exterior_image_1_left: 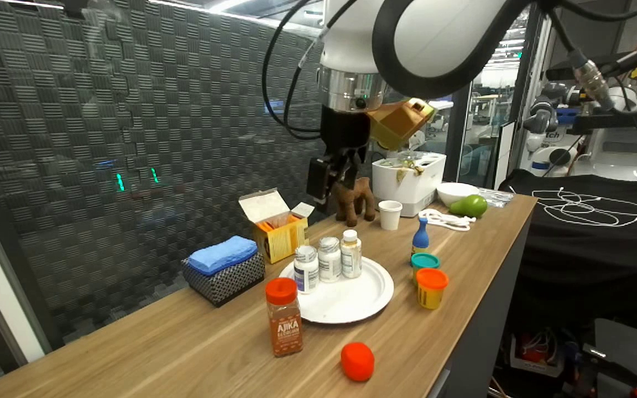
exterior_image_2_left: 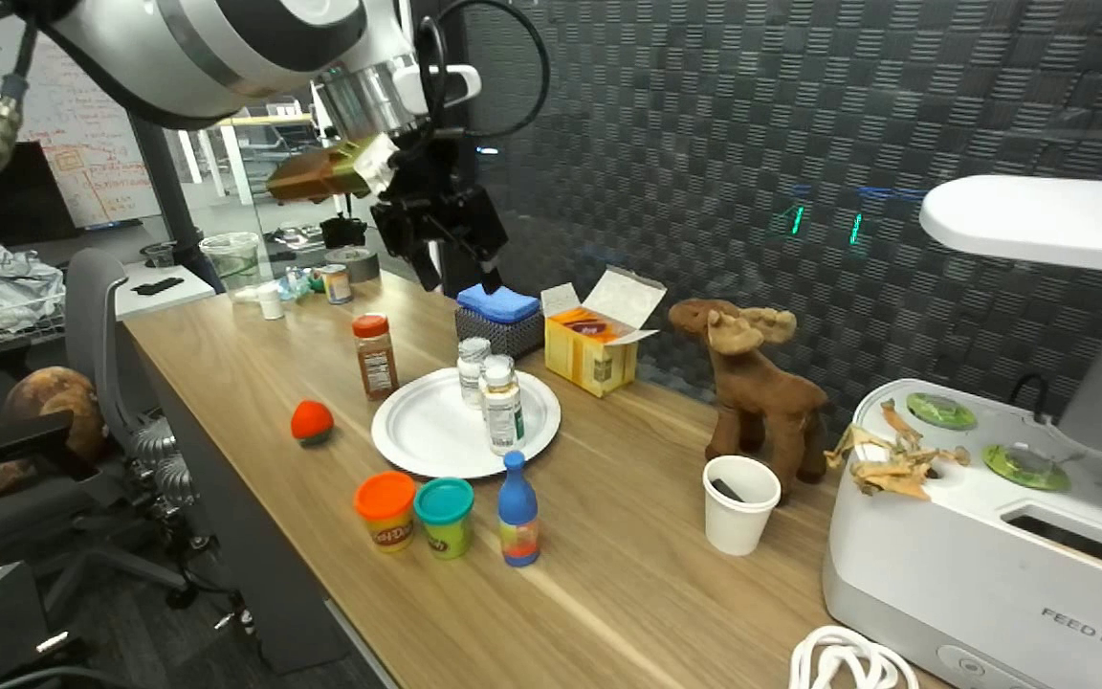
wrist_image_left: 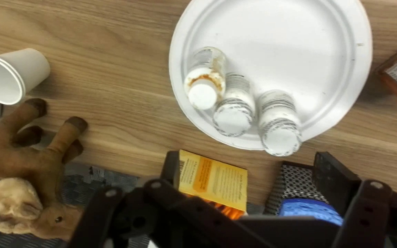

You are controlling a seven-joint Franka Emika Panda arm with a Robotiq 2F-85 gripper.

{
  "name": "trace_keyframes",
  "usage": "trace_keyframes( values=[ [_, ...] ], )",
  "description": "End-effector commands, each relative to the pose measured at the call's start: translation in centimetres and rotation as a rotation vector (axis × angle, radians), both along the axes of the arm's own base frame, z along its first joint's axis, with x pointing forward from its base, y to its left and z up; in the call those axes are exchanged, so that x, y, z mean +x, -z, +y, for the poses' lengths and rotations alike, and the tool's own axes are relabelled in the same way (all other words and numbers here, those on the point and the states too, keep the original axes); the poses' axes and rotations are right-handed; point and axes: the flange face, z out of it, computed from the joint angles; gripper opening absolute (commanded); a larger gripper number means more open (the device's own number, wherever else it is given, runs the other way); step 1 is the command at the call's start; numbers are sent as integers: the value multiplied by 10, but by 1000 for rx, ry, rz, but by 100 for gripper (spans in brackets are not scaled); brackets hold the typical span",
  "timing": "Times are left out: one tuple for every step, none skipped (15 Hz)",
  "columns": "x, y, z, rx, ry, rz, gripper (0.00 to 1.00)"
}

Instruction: Put the bottles and orange plushie on the white plate one at a time

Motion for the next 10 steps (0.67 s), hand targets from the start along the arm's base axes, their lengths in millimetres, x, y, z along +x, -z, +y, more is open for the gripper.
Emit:
trace_keyframes(
  values=[
    [-18, -25, 43, 36, -27, 7, 100],
    [-22, -28, 50, 34, -35, 10, 100],
    [-27, -29, 53, 29, -37, 18, 100],
    [-33, -28, 53, 15, -34, 30, 100],
    [-40, -26, 49, -1, -26, 49, 100],
    [-48, -23, 43, -13, -14, 71, 100],
    [-56, -19, 35, -22, 7, 95, 100],
    [-63, -16, 28, -28, 31, 113, 100],
    [-69, -13, 20, -29, 61, 129, 100],
    [-75, -9, 11, -15, 138, 148, 100]
  ],
)
